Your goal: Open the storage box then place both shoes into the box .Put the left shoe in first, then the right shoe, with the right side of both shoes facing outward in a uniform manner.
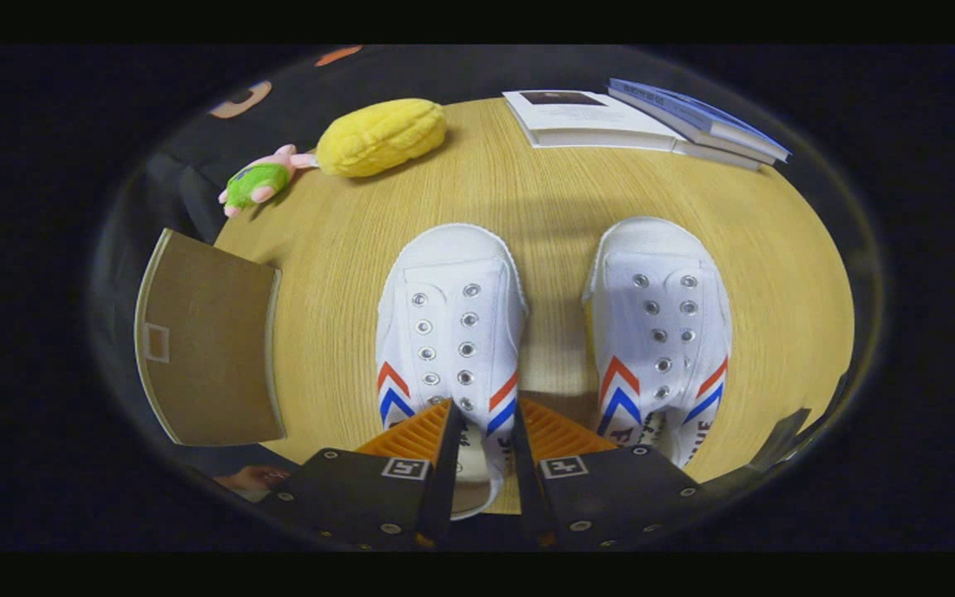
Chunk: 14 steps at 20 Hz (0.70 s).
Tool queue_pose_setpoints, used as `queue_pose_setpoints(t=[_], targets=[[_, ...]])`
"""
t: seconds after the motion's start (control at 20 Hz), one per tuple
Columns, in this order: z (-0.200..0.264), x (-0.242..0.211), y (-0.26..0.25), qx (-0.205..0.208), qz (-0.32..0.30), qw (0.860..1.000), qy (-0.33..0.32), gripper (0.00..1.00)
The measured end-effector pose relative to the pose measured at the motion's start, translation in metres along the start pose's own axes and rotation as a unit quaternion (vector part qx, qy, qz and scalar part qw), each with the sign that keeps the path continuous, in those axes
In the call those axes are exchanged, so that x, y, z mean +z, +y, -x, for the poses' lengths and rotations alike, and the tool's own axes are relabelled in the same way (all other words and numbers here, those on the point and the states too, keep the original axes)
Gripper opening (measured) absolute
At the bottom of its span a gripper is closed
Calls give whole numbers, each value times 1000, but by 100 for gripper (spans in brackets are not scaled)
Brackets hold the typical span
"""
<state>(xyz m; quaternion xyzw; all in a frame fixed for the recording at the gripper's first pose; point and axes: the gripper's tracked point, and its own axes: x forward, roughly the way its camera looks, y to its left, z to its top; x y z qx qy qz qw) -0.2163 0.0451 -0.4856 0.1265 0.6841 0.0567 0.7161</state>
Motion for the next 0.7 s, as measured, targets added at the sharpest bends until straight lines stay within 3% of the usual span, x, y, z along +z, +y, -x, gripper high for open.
queue_pose_setpoints(t=[0.35,0.5,0.7], targets=[[5,-4,13,58,-85,995,-6,7],[12,3,24,76,-88,993,-22,7],[33,25,52,129,-106,985,-49,6]])
